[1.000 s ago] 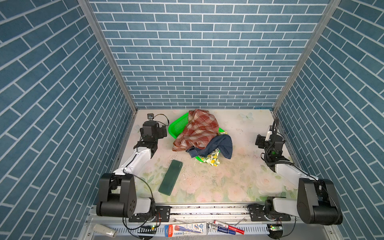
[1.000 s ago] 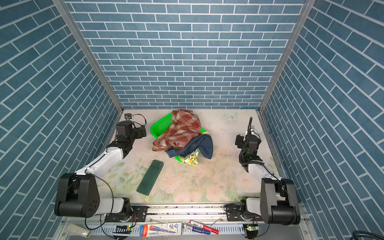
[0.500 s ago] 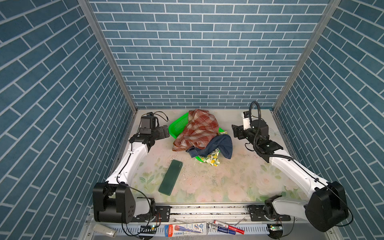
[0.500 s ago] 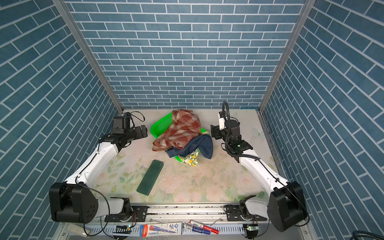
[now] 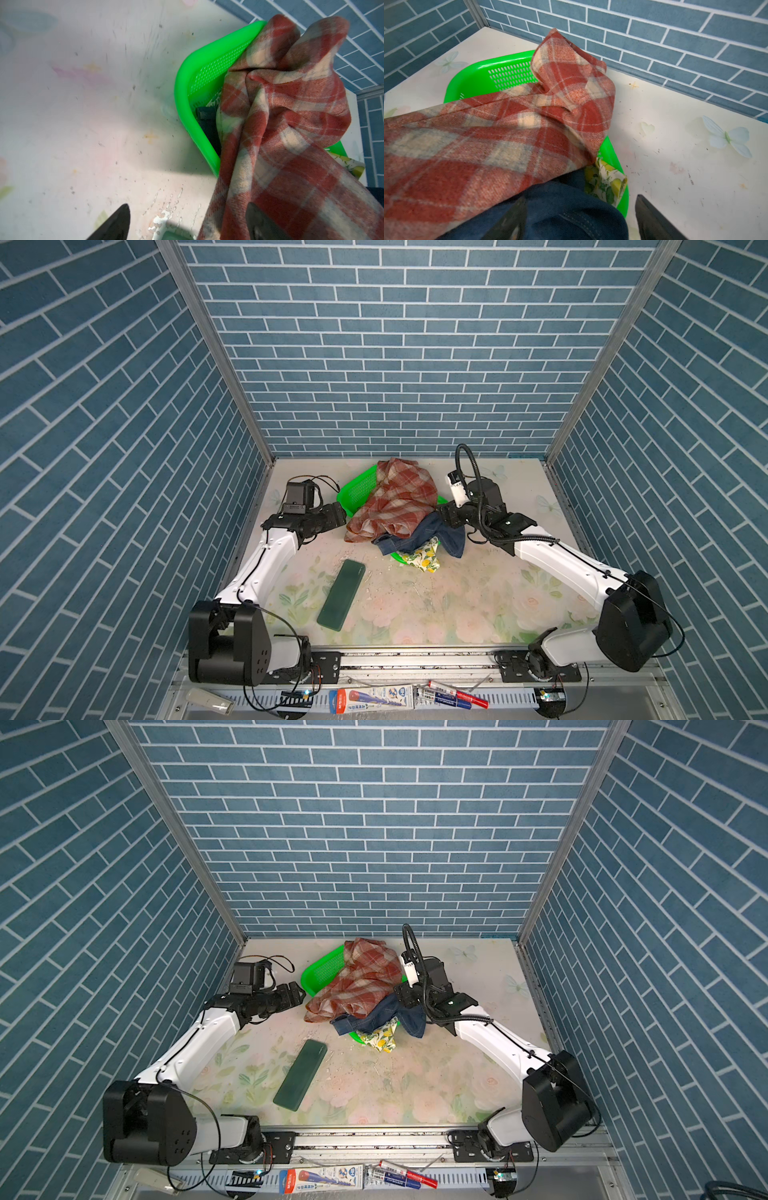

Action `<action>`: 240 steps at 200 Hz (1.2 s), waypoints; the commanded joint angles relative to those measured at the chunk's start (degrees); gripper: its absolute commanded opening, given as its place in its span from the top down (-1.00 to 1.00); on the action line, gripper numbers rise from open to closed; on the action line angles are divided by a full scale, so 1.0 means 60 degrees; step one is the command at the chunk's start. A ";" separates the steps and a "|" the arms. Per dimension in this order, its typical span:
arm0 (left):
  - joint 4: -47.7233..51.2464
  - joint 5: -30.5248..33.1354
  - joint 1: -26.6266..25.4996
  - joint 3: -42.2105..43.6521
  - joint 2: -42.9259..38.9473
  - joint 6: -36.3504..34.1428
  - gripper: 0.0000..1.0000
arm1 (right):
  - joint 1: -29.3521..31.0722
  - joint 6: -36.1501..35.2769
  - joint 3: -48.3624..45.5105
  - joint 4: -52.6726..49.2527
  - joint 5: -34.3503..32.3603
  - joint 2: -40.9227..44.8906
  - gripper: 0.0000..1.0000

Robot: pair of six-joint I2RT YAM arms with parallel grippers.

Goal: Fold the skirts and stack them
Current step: 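Reach both grippers toward the plaid skirt in the green basket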

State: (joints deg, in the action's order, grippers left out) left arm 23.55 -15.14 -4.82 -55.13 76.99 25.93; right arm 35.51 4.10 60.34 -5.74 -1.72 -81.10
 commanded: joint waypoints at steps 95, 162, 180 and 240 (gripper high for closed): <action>-0.3331 0.0533 -0.3578 -0.1962 0.3622 0.2479 -0.03 | -0.0780 0.1640 0.0836 -0.2128 -0.1011 0.1505 -0.61; -0.1802 0.0422 -0.3271 -0.2924 0.3373 0.1472 -0.43 | -0.0354 0.0041 0.1402 -0.2108 -0.0703 0.0597 -0.64; -0.1222 0.0270 -0.2485 -0.2547 0.2644 0.1155 -0.54 | 0.0062 -0.0677 0.1798 -0.1979 -0.0321 -0.0034 -0.68; -0.0263 -0.0003 -0.0706 -0.1518 0.1179 0.0606 -0.58 | 0.1350 -0.2999 0.3283 -0.2740 -0.0210 -0.2427 -0.83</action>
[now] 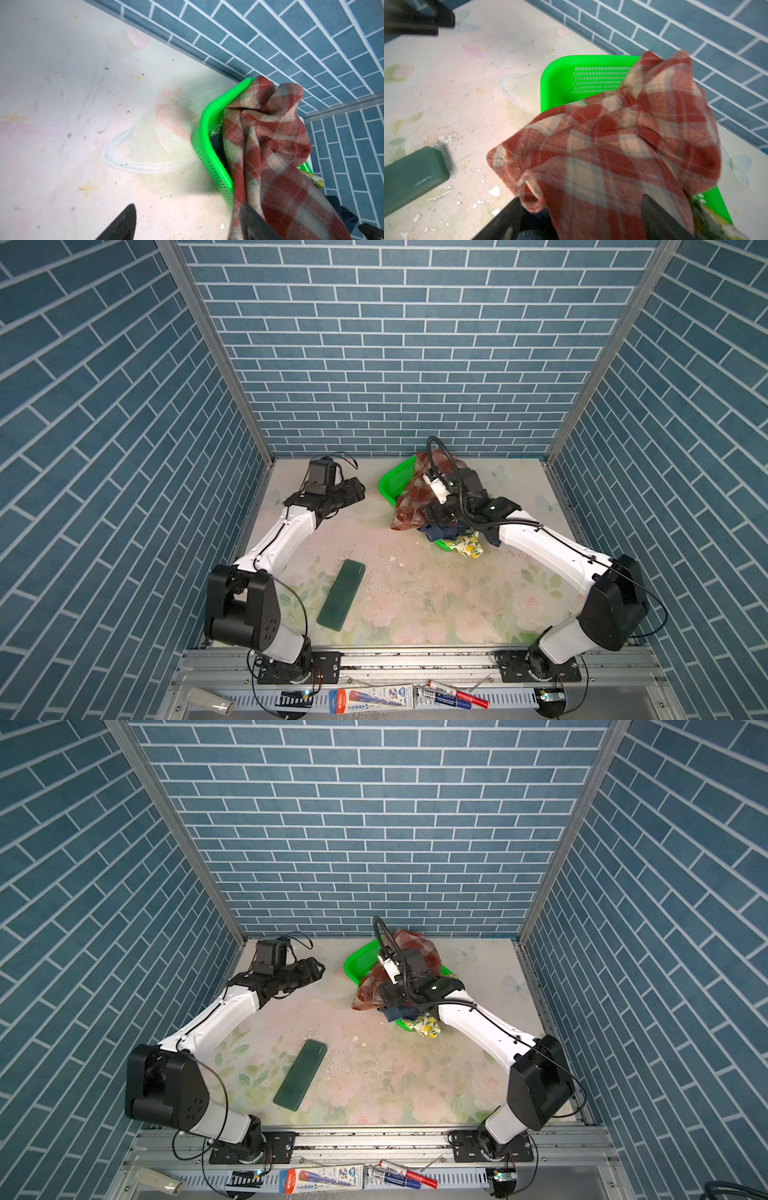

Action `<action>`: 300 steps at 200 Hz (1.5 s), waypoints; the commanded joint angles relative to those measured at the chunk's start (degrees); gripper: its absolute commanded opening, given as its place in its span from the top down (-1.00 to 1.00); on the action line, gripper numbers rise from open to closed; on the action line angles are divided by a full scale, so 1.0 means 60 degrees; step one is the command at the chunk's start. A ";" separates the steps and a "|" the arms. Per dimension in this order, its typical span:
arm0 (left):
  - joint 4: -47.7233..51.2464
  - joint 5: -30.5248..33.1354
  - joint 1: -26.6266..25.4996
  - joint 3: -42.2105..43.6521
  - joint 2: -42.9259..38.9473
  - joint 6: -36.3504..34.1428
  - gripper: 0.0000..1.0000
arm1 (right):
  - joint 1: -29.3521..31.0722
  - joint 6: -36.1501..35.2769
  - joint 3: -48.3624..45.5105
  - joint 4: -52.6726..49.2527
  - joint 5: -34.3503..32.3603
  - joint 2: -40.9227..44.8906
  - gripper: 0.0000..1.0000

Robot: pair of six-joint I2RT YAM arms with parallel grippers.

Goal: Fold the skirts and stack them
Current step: 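Reach both grippers toward the plaid skirt in the green basket, then grasp the plaid skirt with the right gripper while the left gripper withdraws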

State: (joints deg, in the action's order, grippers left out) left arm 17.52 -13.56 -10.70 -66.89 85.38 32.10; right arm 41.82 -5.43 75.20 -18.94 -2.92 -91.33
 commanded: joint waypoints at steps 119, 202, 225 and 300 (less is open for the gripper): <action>0.0493 -0.0473 0.0509 0.0282 -0.0051 -0.0449 -0.54 | 0.0475 -0.0689 0.2608 -0.1107 -0.1675 -0.3909 -0.56; 0.0552 -0.0360 0.0539 0.0133 0.0029 -0.0585 -0.52 | -0.0550 0.2559 0.2052 -0.1196 -0.3431 -0.3736 -0.04; 0.0509 -0.0348 0.0535 0.0188 0.0049 -0.0564 -0.52 | -0.1130 0.3102 0.1757 -0.1210 -0.3412 -0.3509 0.07; 0.0779 -0.0215 0.0523 0.0086 -0.0102 -0.0909 -0.58 | -0.3070 0.3602 0.0663 -0.0942 -0.3277 -0.2831 0.08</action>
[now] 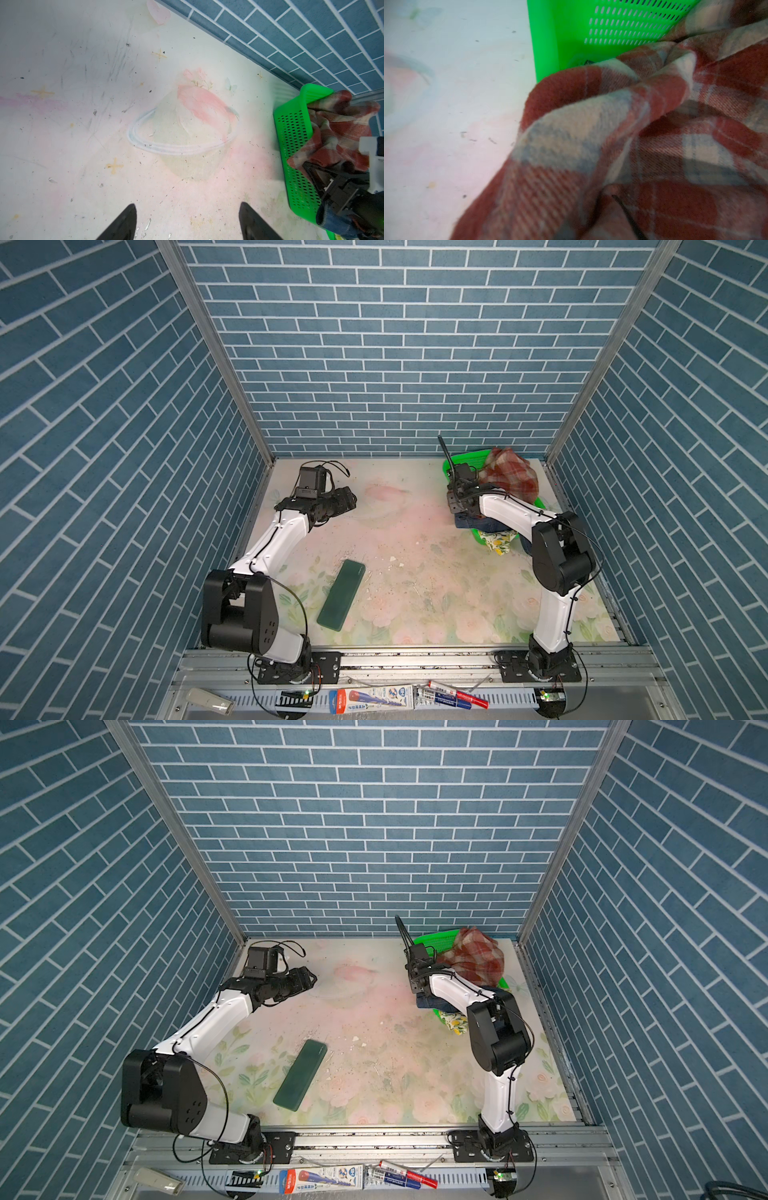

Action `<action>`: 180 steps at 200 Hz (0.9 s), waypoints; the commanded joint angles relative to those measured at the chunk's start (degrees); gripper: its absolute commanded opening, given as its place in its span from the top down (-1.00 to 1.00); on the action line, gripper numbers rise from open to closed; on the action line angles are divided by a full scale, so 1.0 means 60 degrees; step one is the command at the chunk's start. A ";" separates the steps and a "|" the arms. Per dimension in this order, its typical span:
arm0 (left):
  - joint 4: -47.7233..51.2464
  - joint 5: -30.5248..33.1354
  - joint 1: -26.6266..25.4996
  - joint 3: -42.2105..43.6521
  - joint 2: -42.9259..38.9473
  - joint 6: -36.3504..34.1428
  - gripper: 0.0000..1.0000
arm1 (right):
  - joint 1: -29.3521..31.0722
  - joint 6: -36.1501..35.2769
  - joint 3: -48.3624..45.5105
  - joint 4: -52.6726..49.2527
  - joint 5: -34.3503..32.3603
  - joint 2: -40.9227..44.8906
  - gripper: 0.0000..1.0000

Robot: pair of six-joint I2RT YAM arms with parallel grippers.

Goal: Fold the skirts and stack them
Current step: 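Grasp the plaid skirt with the right gripper while the left gripper withdraws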

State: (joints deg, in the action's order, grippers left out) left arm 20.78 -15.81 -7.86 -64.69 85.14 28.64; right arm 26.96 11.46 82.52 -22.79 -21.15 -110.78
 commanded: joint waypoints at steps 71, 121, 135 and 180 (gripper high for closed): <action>0.1031 0.0584 0.0050 -0.0631 -0.0576 -0.1164 -0.60 | -0.1898 0.0494 -0.0672 0.0072 0.0224 0.0548 0.08; 0.0815 0.0555 0.0043 -0.0396 -0.0936 -0.1364 -0.60 | -0.2126 -0.0955 -0.1111 0.0907 0.1037 0.0703 0.06; 0.0837 0.0545 0.0036 -0.0421 -0.0951 -0.1376 -0.60 | -0.2286 -0.1260 -0.1387 0.1088 0.1371 0.0938 0.06; 0.1152 0.0695 0.0035 -0.0725 -0.0967 -0.1546 -0.65 | -0.2440 -0.2140 -0.2093 0.1645 0.2633 0.2366 -0.22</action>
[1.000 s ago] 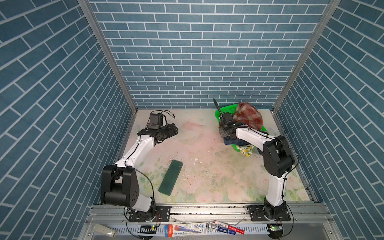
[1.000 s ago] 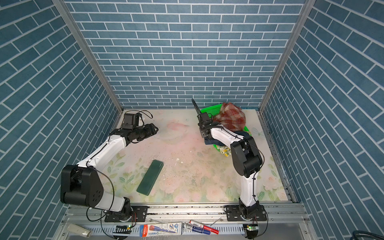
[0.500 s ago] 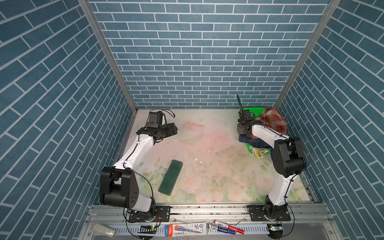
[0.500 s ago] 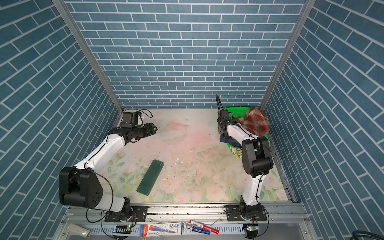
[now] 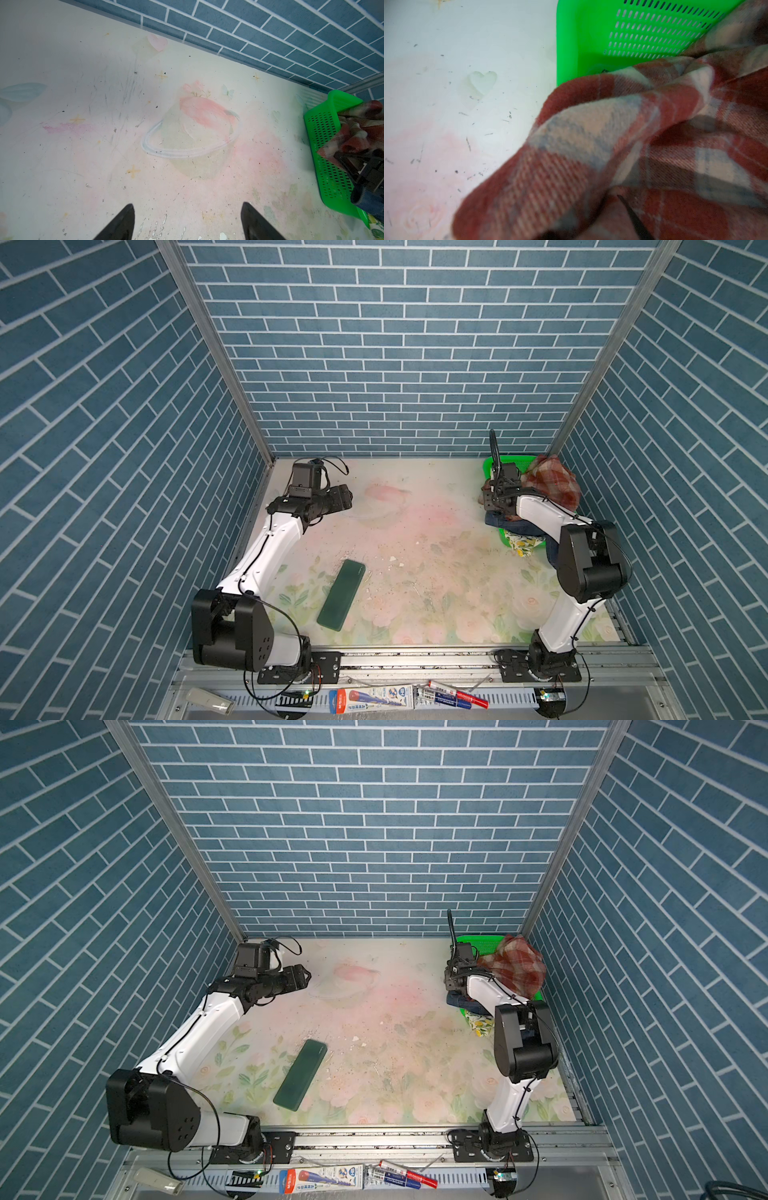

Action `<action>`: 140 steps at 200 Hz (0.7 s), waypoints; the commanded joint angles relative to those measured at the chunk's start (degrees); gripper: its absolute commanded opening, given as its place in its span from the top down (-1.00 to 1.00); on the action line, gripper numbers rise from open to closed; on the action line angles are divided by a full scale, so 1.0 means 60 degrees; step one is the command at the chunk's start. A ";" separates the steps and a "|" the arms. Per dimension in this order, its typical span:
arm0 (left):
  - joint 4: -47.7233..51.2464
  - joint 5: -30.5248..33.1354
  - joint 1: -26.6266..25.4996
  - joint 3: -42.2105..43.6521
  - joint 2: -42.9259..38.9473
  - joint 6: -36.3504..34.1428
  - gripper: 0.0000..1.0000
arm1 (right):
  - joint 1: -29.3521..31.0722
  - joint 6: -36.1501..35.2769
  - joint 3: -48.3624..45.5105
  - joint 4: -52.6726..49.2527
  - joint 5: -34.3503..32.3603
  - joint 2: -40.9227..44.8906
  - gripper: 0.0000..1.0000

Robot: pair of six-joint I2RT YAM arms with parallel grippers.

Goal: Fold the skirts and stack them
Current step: 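Grasp the plaid skirt with the right gripper while the left gripper withdraws, then lift the plaid skirt out of the basket with the right gripper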

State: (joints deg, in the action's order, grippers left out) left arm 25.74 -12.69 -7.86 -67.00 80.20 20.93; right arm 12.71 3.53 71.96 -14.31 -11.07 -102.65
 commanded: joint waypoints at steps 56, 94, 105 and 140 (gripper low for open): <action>0.0525 0.0464 0.0035 -0.0360 -0.0320 -0.0732 -0.70 | 0.0239 -0.0266 0.0930 -0.1698 0.0576 0.2538 -0.38; 0.0299 0.0247 0.0035 0.0005 -0.0317 -0.0862 -0.71 | 0.0298 0.0427 0.0850 -0.3381 0.0506 0.3209 -0.40; 0.0274 0.0090 0.0035 0.0034 -0.0317 -0.0852 -0.71 | 0.0311 0.0441 0.0680 -0.3691 0.0420 0.3321 -0.40; 0.0092 -0.0120 0.0035 0.0158 -0.0426 -0.0793 -0.72 | 0.0304 0.0308 0.0313 -0.4058 0.0267 0.2995 -0.39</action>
State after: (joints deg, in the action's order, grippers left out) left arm 27.24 -12.32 -7.86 -66.92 79.00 16.91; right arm 14.33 4.25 75.44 -33.43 -7.40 -83.42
